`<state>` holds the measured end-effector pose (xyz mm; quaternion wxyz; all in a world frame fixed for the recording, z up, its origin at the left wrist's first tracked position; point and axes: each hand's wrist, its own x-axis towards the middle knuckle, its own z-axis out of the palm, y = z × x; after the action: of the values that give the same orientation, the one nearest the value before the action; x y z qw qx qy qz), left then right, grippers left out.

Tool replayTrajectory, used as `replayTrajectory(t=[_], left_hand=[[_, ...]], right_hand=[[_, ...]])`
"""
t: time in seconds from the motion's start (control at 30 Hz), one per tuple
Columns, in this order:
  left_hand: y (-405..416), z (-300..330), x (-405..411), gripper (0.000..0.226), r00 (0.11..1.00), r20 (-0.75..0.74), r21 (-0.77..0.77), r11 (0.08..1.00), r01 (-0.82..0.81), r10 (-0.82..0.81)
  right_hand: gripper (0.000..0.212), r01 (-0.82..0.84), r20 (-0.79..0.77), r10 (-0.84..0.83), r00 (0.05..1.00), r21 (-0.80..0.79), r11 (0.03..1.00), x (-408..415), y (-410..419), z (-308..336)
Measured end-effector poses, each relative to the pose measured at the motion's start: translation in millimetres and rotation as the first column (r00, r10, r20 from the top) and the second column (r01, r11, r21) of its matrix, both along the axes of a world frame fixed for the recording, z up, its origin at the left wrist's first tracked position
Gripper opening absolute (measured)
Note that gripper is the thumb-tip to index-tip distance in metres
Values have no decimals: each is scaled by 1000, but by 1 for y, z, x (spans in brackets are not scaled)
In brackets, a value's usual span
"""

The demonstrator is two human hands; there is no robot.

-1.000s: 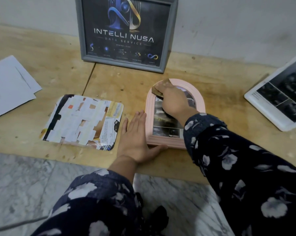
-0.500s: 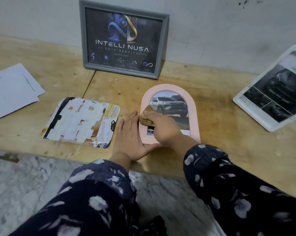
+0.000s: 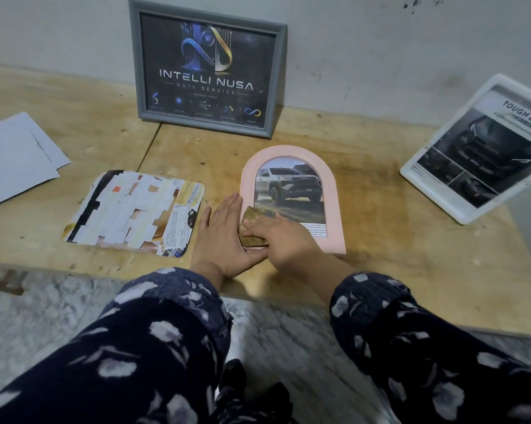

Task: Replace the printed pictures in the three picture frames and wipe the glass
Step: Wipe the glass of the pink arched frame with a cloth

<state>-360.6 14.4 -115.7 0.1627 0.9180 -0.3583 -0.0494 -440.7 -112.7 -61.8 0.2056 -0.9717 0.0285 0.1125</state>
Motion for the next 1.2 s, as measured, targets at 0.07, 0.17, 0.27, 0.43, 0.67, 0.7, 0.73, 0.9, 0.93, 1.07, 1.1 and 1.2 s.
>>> replayTrajectory(t=[0.07, 0.17, 0.27, 0.43, 0.67, 0.7, 0.73, 0.9, 0.93, 1.07, 1.1, 1.2], left_hand=[[0, -1, 0, 119, 1000, 9, 6, 1000, 12, -12], [0, -2, 1, 118, 999, 19, 9, 999, 38, -38], [1, -2, 1, 120, 999, 22, 34, 999, 34, -35], [2, -2, 0, 120, 999, 10, 34, 999, 42, -43], [2, -4, 0, 122, 998, 33, 58, 997, 47, -49], [2, -4, 0, 122, 998, 34, 60, 997, 46, -48], [2, -4, 0, 121, 998, 35, 61, 997, 45, -47], [4, -3, 0, 119, 997, 61, 87, 995, 50, -56], [4, -3, 0, 119, 996, 66, 85, 995, 50, -56], [3, -2, -3, 121, 997, 61, 62, 997, 45, -49], [3, -2, -3, 121, 997, 63, 62, 997, 46, -50], [3, -3, -3, 120, 996, 74, 70, 997, 43, -48]], right_hand=[[52, -39, -4, 39, 999, -21, 999, -4, 0, 6], [49, -84, 7, 85, 996, -96, 992, -9, 3, 11], [46, -88, 38, 99, 994, -228, 970, -17, 4, 14], [42, -93, 36, 116, 993, -381, 920, -24, 9, 21], [47, 21, -6, -26, 1000, -382, 924, -38, 6, 23], [48, 39, -4, -43, 999, -382, 923, -39, 7, 22], [49, 56, 0, -60, 998, -383, 922, -40, 8, 21], [51, 136, 11, -142, 990, -381, 914, -49, 4, 17], [51, 146, 8, -155, 988, -384, 912, -52, 1, 17], [51, 201, 7, -215, 977, -386, 900, -66, -12, 16], [51, 213, 11, -227, 974, -386, 898, -68, -15, 16], [53, 227, 16, -240, 971, -381, 896, -69, -21, 16]])
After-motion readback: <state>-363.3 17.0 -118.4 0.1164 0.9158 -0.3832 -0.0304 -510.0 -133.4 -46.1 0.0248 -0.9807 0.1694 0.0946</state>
